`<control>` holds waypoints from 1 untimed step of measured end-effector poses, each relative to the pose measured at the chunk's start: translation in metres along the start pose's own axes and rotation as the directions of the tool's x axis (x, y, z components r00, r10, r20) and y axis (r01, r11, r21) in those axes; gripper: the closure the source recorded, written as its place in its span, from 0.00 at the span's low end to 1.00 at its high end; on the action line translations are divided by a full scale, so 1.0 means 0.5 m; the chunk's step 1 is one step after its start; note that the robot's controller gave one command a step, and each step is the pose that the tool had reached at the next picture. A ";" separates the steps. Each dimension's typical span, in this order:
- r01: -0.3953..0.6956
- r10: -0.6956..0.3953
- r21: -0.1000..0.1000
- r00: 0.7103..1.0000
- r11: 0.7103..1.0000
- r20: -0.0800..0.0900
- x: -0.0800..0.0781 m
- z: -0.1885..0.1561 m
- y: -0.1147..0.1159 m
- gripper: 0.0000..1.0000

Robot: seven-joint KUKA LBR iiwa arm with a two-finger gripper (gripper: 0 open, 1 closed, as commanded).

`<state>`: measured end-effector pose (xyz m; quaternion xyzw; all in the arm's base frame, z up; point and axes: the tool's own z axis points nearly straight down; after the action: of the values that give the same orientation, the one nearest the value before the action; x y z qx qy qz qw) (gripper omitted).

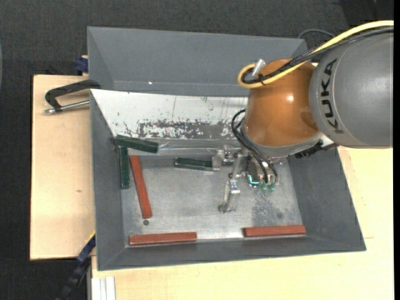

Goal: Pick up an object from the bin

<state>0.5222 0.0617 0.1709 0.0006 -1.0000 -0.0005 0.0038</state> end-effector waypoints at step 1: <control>-0.001 0.001 -0.001 1.000 1.000 0.008 -0.004 -0.008 -0.001 0.00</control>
Offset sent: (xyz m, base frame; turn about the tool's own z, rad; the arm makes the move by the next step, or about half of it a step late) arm 0.0000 0.0000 0.0000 0.0000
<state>0.5240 0.0614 0.1750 -0.0001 -1.0000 -0.0008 -0.0005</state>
